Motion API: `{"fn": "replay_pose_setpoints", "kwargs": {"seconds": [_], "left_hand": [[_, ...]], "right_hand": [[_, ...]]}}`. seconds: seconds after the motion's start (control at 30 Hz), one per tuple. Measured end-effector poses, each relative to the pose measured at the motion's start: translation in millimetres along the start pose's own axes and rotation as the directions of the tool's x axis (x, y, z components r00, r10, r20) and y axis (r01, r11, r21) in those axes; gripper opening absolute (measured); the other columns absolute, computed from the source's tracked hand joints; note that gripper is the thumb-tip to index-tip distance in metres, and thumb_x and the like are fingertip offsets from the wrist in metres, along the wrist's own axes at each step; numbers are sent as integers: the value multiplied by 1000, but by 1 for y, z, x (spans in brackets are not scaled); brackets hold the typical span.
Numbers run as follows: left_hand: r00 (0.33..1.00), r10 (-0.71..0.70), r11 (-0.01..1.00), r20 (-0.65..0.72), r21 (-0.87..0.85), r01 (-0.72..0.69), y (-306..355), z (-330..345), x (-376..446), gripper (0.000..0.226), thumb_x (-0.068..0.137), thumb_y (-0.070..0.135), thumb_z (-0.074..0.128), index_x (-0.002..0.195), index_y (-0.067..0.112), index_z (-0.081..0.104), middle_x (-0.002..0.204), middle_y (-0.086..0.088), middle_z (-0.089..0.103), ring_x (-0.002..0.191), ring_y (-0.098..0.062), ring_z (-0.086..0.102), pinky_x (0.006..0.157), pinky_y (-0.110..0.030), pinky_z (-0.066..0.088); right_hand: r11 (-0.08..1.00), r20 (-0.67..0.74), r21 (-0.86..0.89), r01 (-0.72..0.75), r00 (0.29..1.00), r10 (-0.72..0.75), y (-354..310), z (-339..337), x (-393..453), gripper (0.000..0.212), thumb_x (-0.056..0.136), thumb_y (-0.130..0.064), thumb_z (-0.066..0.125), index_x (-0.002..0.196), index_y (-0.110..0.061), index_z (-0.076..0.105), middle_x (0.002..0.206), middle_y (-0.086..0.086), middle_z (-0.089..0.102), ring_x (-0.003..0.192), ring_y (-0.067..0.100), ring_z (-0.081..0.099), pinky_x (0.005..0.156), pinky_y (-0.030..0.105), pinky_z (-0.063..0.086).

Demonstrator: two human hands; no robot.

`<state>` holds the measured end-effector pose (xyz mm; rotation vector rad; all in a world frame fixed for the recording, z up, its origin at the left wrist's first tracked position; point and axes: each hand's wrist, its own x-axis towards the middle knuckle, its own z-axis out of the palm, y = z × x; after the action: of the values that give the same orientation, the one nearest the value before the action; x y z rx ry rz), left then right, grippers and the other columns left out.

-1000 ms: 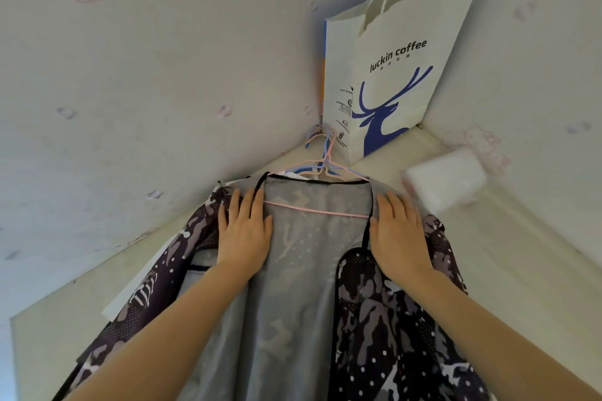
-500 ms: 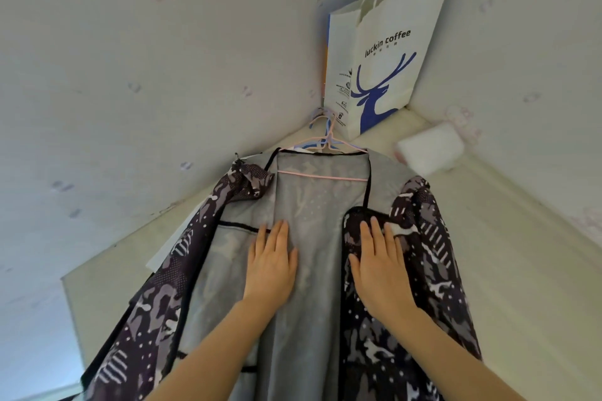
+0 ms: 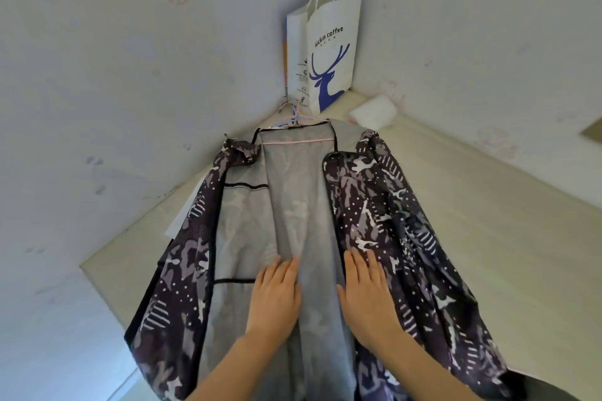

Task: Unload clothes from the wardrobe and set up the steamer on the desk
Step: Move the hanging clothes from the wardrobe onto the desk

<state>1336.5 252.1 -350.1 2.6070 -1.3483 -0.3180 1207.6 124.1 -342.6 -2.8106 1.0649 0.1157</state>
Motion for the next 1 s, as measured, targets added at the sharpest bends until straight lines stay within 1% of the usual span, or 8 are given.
{"fn": "replay_pose_setpoints", "kwargs": {"seconds": [0.1, 0.23, 0.3, 0.37, 0.43, 0.67, 0.87, 1.0], "left_hand": [[998, 60, 998, -33, 30, -59, 1, -1, -29, 46, 87, 31, 36, 119, 12, 65, 113, -2, 69, 112, -24, 62, 93, -41, 51], [985, 166, 986, -48, 24, -165, 14, -4, -60, 46, 86, 30, 37, 116, 10, 66, 114, -4, 69, 113, -23, 62, 93, -39, 51], [975, 216, 976, -45, 2, -216, 20, -1, -72, 45, 86, 29, 38, 115, 10, 66, 114, -5, 68, 112, -24, 62, 94, -39, 52], [964, 261, 965, -52, -7, -261, 25, 3, -82, 44, 88, 28, 38, 118, 11, 65, 117, -4, 67, 112, -25, 61, 97, -39, 49], [948, 313, 949, -59, -8, -314, 30, 8, -90, 43, 88, 27, 38, 119, 11, 64, 118, -3, 66, 112, -24, 60, 99, -38, 48], [867, 498, 867, -22, -14, -499, 66, 13, -112, 45, 89, 28, 37, 123, 12, 62, 119, -1, 65, 114, -22, 59, 94, -34, 49], [765, 642, 767, 51, -14, -642, 117, 26, -140, 48, 90, 30, 35, 125, 11, 61, 121, -3, 65, 115, -24, 59, 93, -36, 50], [665, 745, 667, 53, -46, -743, 155, 42, -175, 38, 90, 21, 55, 125, 10, 59, 123, -5, 63, 115, -25, 58, 93, -38, 50]], "right_hand": [[1000, 20, 0, -11, 1000, 11, -9, 4, -41, 58, 94, -36, 36, 141, -2, 40, 145, 12, 42, 136, 37, 36, 110, 44, 29], [998, 30, -1, -61, 998, 61, -16, 7, -87, 56, 84, -37, 36, 120, -3, 62, 118, 11, 66, 112, 31, 62, 88, 44, 53], [998, -19, -2, -63, 998, 63, -16, 8, -104, 49, 81, -36, 57, 117, -4, 63, 113, 10, 69, 106, 30, 65, 85, 45, 55], [997, -41, 1, -79, 996, 79, -15, 11, -120, 60, 66, -32, 81, 115, -3, 65, 110, 10, 69, 104, 30, 66, 85, 45, 55], [995, -54, -3, -104, 993, 104, -12, 11, -138, 67, 56, -28, 87, 114, -2, 66, 110, 11, 69, 104, 31, 66, 86, 43, 55], [959, -115, 43, -280, 952, 283, 12, 18, -204, 60, 72, -32, 77, 123, -5, 60, 119, 9, 65, 112, 29, 61, 93, 42, 51], [872, -122, 89, -482, 863, 489, 30, 14, -279, 58, 76, -37, 74, 125, -8, 59, 122, 7, 64, 114, 28, 60, 94, 41, 48], [803, -139, 132, -581, 791, 595, 40, 16, -341, 52, 87, -36, 63, 130, -8, 55, 129, 9, 60, 122, 29, 55, 101, 42, 41]]}}
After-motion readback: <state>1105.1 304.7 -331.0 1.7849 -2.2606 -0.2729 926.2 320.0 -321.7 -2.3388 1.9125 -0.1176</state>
